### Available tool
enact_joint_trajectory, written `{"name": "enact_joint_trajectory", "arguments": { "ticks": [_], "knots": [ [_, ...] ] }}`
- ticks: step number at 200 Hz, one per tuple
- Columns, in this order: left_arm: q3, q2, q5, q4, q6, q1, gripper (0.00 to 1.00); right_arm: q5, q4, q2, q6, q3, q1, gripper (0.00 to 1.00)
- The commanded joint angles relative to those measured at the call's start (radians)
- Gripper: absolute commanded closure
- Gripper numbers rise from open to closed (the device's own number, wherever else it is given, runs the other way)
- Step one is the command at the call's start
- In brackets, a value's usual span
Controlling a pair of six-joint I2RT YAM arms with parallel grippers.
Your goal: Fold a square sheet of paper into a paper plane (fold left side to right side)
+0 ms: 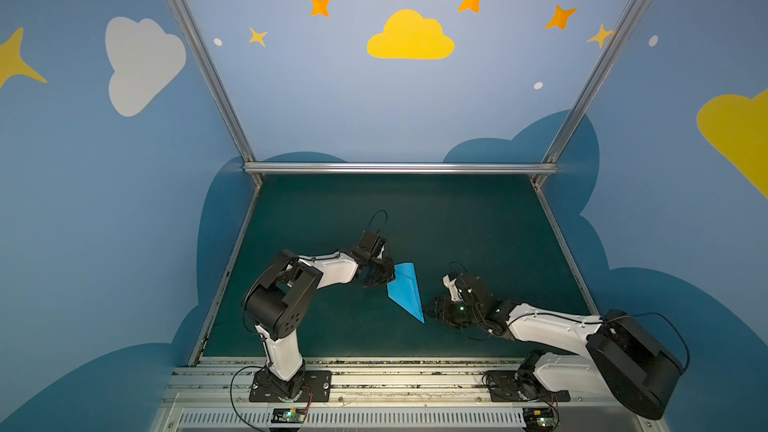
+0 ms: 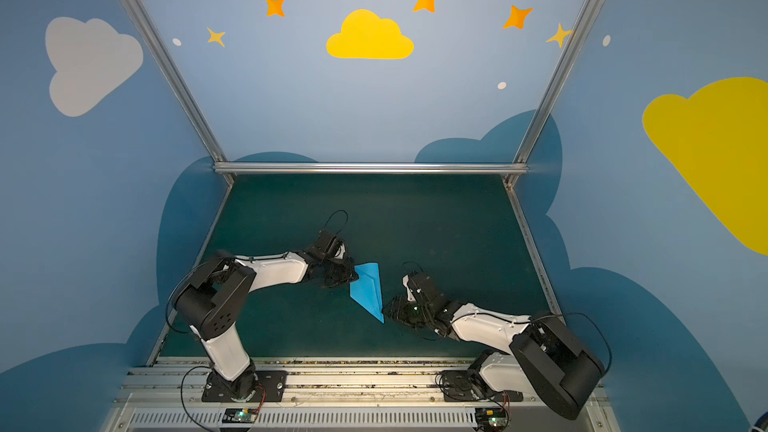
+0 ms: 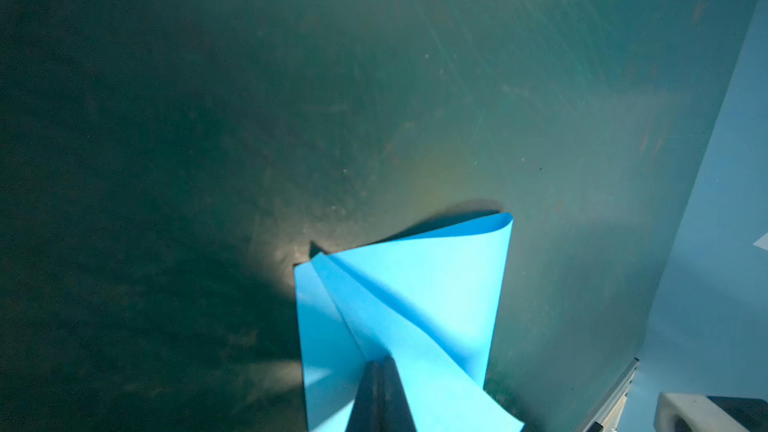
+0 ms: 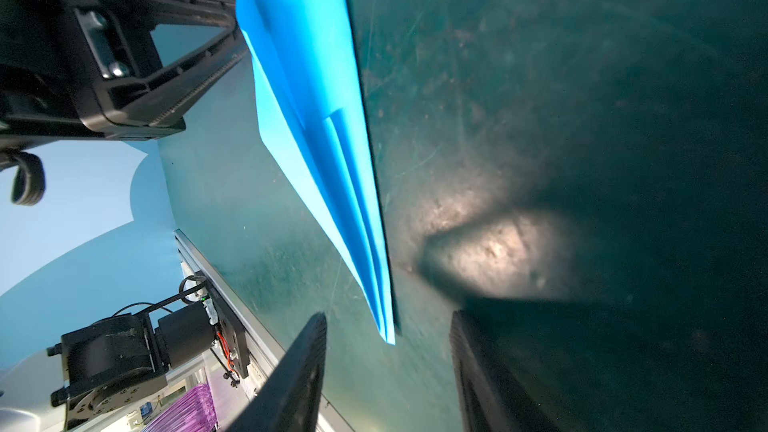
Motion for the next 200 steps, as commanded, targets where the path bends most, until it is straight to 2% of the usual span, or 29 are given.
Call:
{"name": "enact_joint_trajectory", "arguments": {
  "ticks": [1,19,51,110,152,200],
  "knots": [
    [0.0,-0.018,-0.013,-0.025,0.012,-0.002,0.85,0.015,-0.035,0.033,-0.022,0.037,-0.004,0.48],
    [-0.007,-0.07,-0.004,-0.015,-0.003,-0.004,0.76,0.015,-0.057,0.05,-0.042,0.078,-0.019,0.48],
    [-0.016,-0.139,0.0,0.002,-0.036,-0.022,0.72,-0.004,-0.071,0.084,-0.071,0.131,-0.063,0.48],
    [0.01,-0.122,0.001,0.027,-0.065,-0.063,0.75,-0.084,-0.061,0.184,-0.119,0.204,-0.147,0.49],
    [0.008,-0.071,-0.022,0.029,-0.056,-0.065,0.8,-0.13,-0.034,0.243,-0.132,0.228,-0.182,0.49],
    [0.003,-0.001,-0.061,0.015,-0.03,-0.062,0.82,-0.181,0.002,0.342,-0.16,0.266,-0.199,0.45]
  ]
}}
